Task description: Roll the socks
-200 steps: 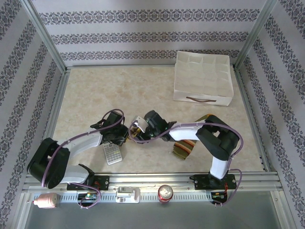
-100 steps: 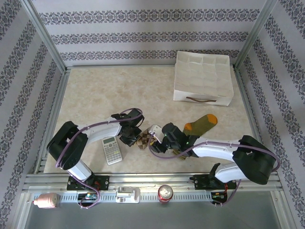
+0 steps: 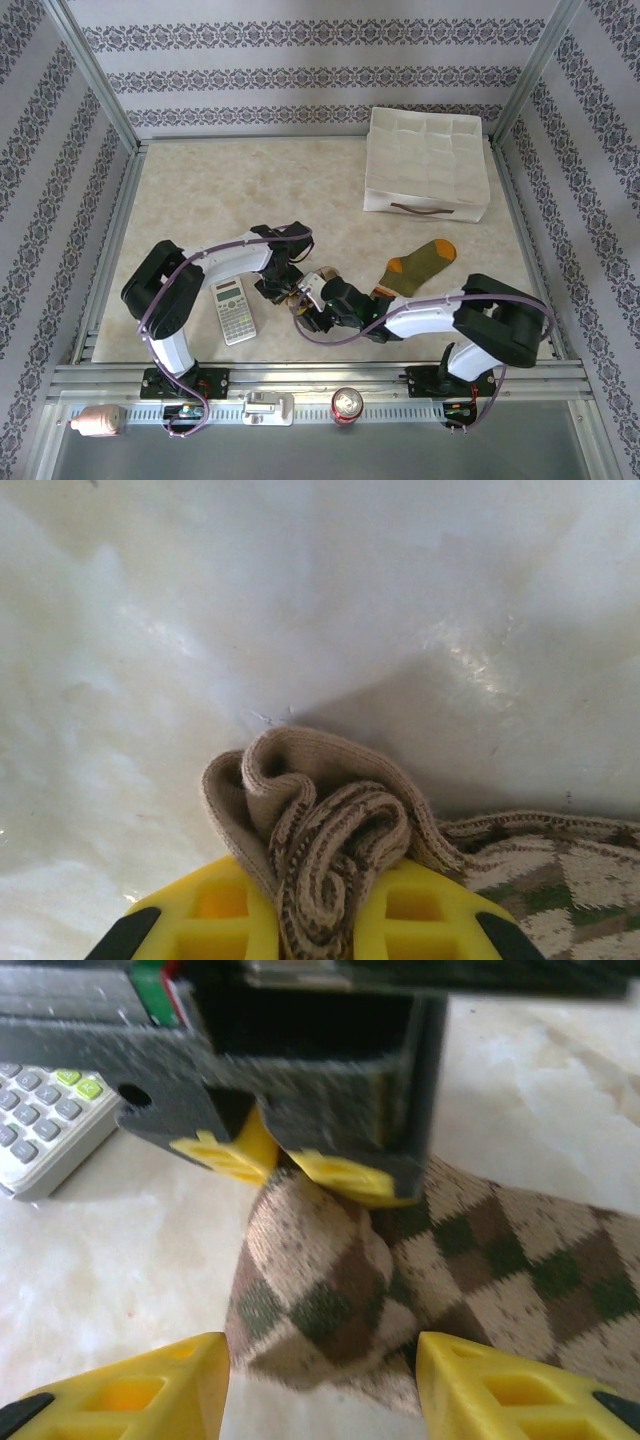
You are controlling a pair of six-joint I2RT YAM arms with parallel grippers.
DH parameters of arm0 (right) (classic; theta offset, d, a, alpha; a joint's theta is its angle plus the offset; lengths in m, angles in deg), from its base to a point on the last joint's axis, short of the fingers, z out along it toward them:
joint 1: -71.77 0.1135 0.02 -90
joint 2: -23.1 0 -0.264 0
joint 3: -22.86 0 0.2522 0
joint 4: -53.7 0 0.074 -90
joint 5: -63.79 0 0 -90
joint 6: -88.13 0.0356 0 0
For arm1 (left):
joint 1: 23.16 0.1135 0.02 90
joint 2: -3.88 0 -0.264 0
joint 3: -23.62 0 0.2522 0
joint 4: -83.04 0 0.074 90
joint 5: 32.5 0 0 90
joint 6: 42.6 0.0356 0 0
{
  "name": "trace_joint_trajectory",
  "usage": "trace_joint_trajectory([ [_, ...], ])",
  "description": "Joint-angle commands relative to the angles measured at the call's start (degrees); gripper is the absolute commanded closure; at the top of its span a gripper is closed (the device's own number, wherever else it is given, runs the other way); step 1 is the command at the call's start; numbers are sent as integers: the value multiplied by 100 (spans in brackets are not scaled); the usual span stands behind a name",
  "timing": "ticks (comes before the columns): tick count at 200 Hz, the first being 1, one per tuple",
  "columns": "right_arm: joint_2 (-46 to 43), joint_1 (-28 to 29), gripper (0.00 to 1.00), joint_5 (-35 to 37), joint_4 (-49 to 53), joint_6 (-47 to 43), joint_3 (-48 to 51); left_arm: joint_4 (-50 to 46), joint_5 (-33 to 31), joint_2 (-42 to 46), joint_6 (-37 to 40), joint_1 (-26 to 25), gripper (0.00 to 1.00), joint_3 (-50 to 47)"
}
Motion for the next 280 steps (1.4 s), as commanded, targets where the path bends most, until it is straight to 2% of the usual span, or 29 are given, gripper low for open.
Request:
trace_joint_trajectory([
  [1,272,95,49,166,-229,100,-340,-848,-74,-324,103,-75,100,-90],
  [51,789,121,54,263,175,145,-838,-707,16,-376,144,-75,100,-14],
  [77,1034,93,66,333,473,296,-965,-669,18,-287,192,-75,100,17],
  [95,1043,89,84,375,594,435,-950,-561,24,-114,188,-59,99,-27],
  [106,930,87,100,388,591,557,-848,-450,42,39,180,-34,87,-93],
  [123,733,86,100,340,599,753,-608,-85,42,409,155,57,63,-318],
  [132,659,89,100,252,557,872,-441,173,18,656,122,127,44,-471],
  [141,610,78,100,126,509,991,-258,487,-1,913,127,206,31,-618],
  [155,582,80,100,-58,269,1222,115,960,-11,1270,165,338,20,-830],
  [162,582,78,100,-127,104,1359,308,1239,-17,1445,210,391,18,-968],
  [181,584,59,100,-213,-277,1673,744,2015,31,1964,292,487,17,-1430],
  [210,653,-110,100,-409,-1117,2107,1400,3100,383,2562,316,466,30,-2329],
  [255,1165,-511,100,-966,-2129,2584,1823,3757,274,3220,268,128,53,-3112],
  [280,1452,-594,100,-1145,-2302,2760,1840,4129,250,3118,252,-27,54,-3258],
])
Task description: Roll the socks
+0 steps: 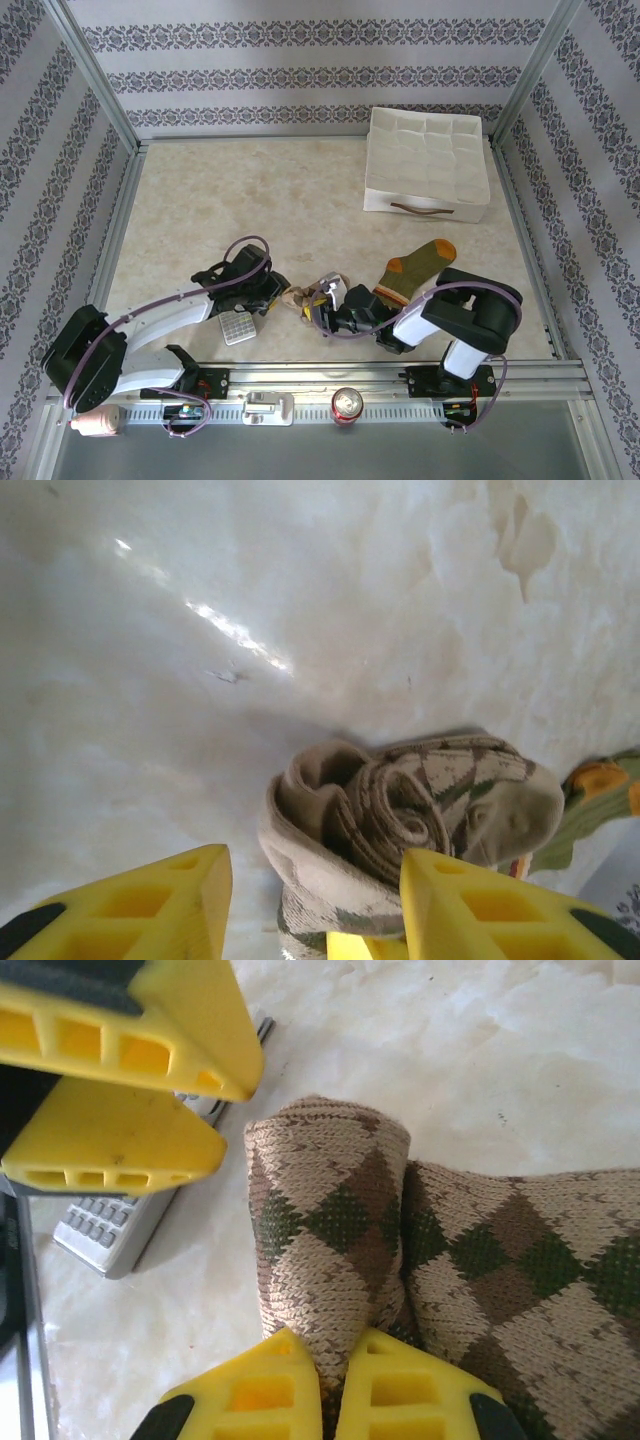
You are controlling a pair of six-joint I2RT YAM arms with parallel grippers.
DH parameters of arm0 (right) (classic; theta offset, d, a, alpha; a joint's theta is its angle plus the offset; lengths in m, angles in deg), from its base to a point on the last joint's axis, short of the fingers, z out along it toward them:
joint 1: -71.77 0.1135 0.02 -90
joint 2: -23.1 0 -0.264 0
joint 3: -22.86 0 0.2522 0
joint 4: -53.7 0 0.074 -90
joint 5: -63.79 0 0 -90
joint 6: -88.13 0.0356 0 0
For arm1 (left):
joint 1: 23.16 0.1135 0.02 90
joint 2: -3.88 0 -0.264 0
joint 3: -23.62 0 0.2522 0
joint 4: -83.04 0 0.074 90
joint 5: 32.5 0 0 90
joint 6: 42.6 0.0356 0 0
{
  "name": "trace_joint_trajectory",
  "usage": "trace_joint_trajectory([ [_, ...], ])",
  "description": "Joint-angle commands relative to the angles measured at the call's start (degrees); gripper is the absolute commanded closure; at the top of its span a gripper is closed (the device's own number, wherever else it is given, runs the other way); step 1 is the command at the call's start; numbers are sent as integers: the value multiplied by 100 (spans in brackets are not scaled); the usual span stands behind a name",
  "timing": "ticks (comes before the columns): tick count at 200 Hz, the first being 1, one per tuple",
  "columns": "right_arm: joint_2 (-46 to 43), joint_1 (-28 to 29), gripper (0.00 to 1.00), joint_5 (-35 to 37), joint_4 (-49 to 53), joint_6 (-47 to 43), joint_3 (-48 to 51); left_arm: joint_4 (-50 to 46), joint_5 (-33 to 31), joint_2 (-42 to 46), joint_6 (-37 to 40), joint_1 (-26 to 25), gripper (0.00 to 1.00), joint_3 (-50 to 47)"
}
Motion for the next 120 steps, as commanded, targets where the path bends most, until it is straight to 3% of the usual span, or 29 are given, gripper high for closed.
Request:
trace_joint_trajectory([
  [1,593,-107,100,-234,1187,393,377,837,-20,-33,-16,-171,54,-130],
  [78,582,-259,100,-255,1372,665,454,1056,72,-622,252,-351,51,-96],
  [120,695,-375,100,-422,1440,639,379,1284,367,-1405,555,-410,44,200],
])
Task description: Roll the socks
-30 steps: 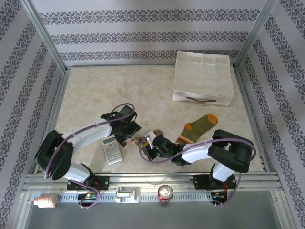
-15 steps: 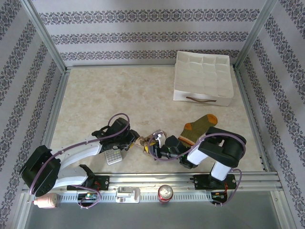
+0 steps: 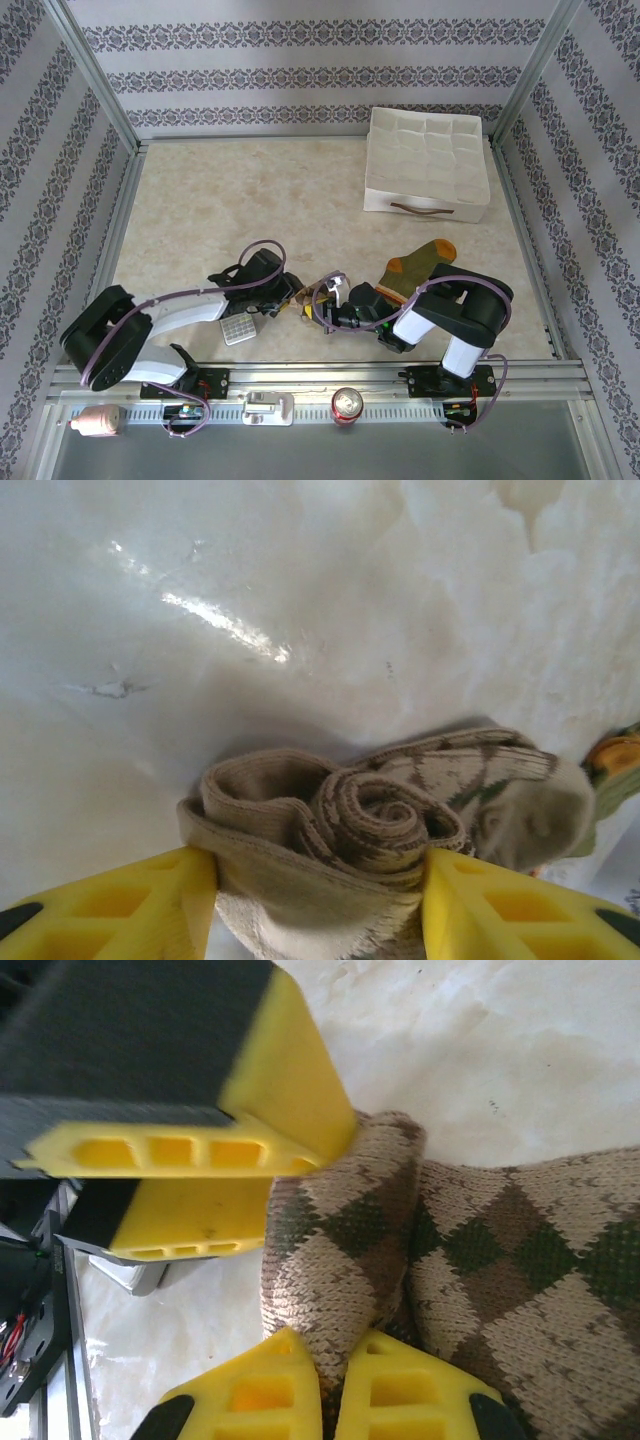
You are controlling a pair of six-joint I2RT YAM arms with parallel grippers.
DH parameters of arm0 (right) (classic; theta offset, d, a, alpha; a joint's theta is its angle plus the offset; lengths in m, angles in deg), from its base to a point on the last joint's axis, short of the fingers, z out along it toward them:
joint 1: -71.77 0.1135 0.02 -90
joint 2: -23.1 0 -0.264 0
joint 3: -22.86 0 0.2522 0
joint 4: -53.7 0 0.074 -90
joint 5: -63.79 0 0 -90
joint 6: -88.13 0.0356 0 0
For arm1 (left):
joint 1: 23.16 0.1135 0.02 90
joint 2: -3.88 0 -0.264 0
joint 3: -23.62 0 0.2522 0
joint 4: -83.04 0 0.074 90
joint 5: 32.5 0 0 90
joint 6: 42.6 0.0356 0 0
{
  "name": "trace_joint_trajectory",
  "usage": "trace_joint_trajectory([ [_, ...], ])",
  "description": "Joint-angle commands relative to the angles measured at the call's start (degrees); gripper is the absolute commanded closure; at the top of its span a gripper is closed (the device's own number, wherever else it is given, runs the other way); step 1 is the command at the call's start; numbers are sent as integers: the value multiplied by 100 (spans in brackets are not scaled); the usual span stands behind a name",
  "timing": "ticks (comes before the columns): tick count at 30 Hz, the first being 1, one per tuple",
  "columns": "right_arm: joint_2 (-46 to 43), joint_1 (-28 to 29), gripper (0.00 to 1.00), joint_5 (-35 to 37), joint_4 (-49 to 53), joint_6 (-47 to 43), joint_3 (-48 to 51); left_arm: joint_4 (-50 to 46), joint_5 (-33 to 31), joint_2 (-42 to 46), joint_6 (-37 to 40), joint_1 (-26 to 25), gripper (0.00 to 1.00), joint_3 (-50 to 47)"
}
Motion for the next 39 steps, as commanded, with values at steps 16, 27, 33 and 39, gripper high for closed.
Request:
trace_joint_trajectory([
  [16,598,-582,100,-275,2043,-33,141,-1601,69,-902,1172,-337,38,907],
  [27,630,-682,100,-418,2105,-104,74,-2276,-683,-199,755,-196,25,1165],
  [33,612,-682,100,-447,2105,-51,105,-1130,-447,689,-402,29,21,159],
  [39,657,-708,100,-534,2105,93,114,407,-408,612,-820,32,28,-523],
])
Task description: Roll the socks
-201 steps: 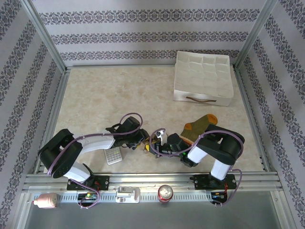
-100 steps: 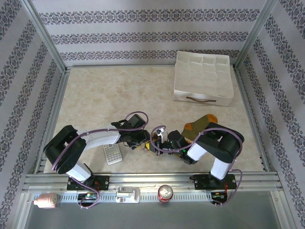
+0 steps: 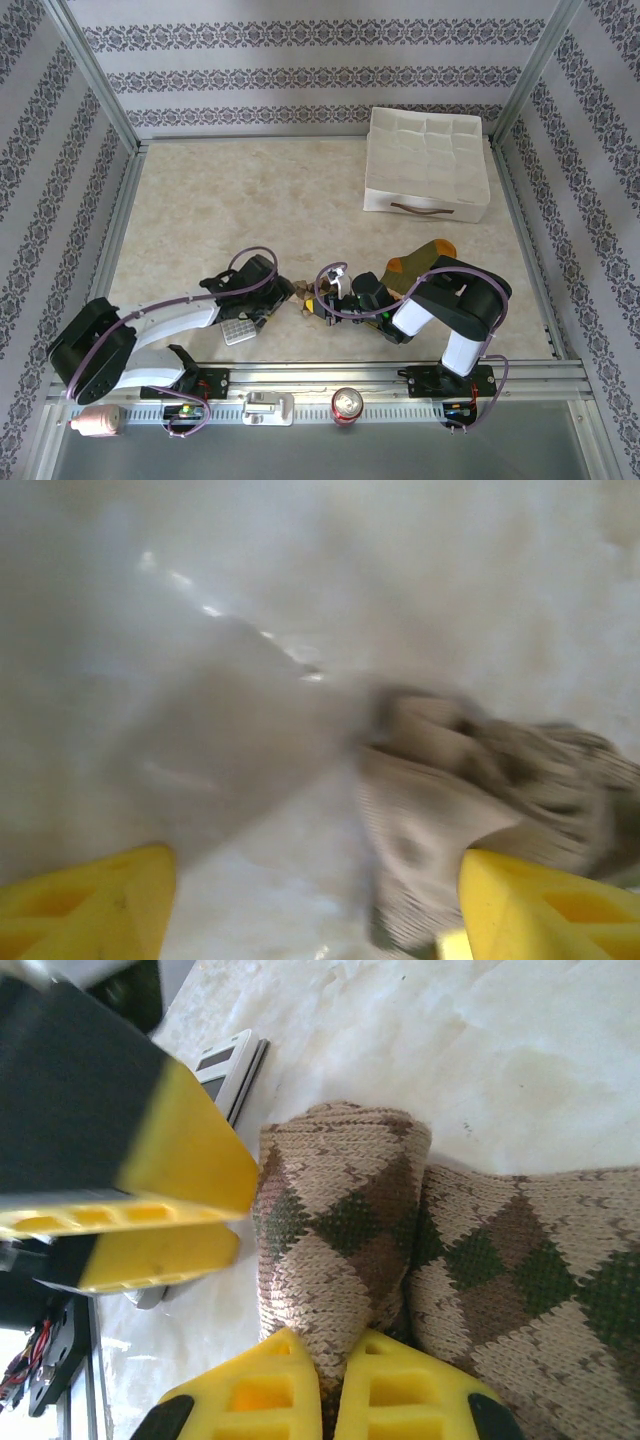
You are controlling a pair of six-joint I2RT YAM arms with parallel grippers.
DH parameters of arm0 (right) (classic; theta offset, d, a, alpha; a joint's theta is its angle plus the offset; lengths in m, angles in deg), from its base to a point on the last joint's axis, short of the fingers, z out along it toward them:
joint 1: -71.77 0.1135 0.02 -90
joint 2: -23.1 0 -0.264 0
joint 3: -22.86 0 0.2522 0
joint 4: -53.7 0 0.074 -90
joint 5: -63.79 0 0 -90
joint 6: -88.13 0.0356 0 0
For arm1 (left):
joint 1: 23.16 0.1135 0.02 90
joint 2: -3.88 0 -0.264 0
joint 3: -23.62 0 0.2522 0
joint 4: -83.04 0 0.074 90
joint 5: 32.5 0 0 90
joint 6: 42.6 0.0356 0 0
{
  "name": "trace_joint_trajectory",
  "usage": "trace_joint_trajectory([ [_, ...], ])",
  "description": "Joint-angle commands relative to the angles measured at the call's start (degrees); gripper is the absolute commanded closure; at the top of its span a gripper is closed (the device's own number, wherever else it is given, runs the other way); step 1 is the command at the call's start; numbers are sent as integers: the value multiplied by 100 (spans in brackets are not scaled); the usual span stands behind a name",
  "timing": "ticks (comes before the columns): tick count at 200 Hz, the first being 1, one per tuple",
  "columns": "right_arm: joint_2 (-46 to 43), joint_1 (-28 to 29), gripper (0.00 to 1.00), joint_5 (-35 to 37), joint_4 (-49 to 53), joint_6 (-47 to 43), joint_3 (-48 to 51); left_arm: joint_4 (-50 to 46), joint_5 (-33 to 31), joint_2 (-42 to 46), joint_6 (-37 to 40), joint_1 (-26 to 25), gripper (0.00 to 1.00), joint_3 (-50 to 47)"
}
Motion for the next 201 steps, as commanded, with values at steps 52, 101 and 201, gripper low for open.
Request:
trace_joint_trajectory([
  [52,497,-214,100,187,2016,154,329,1796,-53,-510,-301,39,28,35],
  [101,488,-267,100,142,2016,171,312,1641,-182,-196,-150,42,27,163],
  [201,545,-307,100,54,1990,200,322,1941,307,-360,49,54,33,137],
])
